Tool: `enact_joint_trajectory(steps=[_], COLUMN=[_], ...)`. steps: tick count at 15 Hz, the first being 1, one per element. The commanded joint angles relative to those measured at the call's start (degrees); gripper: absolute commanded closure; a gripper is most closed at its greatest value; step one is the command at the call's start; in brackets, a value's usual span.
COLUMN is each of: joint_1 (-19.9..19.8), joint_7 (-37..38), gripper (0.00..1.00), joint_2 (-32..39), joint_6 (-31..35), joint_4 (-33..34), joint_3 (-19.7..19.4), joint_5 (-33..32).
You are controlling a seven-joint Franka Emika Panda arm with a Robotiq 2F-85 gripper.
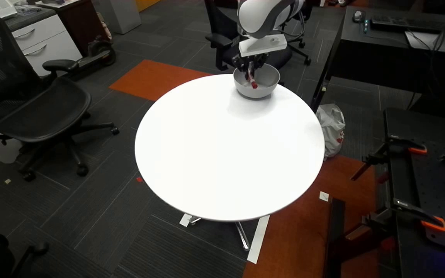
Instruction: Take the marker out of the bowl and put it on the table
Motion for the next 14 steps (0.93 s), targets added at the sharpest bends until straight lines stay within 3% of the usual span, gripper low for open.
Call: enact_joint_trajectory(steps=[1, 8, 14], joint_1=[3.03, 6.84, 12.45], joint_7=[0.31, 1.05, 7.86], gripper=[0.95, 0.95, 0.95], joint_2=[-10.94, -27.27, -36.52], joint_6=[1.89, 6.1, 16.47], joint_4=[-9.23, -25.49, -44.42], joint_3=[-1.95, -1.7, -1.22], joint_5=[-0.88, -3.22, -9.25])
